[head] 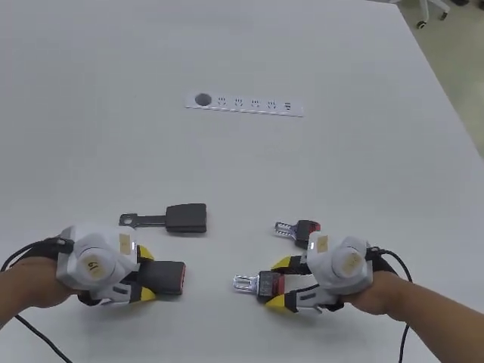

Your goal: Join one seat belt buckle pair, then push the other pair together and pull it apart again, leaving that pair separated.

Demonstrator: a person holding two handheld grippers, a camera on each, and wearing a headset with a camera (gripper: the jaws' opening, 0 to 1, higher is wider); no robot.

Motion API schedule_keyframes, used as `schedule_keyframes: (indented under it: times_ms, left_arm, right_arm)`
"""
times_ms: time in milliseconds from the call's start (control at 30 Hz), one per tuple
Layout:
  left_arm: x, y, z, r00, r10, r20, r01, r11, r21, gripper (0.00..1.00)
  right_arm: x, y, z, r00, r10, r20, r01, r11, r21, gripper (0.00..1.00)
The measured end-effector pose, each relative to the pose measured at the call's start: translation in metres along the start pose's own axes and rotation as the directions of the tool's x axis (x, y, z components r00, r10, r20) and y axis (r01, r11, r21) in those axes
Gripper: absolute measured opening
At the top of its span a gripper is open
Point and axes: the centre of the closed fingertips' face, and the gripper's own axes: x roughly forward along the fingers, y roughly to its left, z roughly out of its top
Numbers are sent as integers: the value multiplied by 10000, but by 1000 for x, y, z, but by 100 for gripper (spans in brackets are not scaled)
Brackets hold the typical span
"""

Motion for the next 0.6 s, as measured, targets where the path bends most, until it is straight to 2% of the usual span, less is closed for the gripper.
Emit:
schedule_keyframes:
  times_ms: [267,400,600]
  left_arm:
    - [0,0,0,10000,0,-23,0,10000,-7,36]
    - [0,0,0,10000,2,-16,-2,10000,-16,36]
    - [1,0,-1,10000,-8,-43,8,10000,-22,36]
  right_arm:
    - [14,3,13,9991,155,395,-153,9999,-47,36]
    - [22,3,23,9970,237,734,-254,9994,233,36]
    - [33,4,34,9957,256,892,-269,9996,123,36]
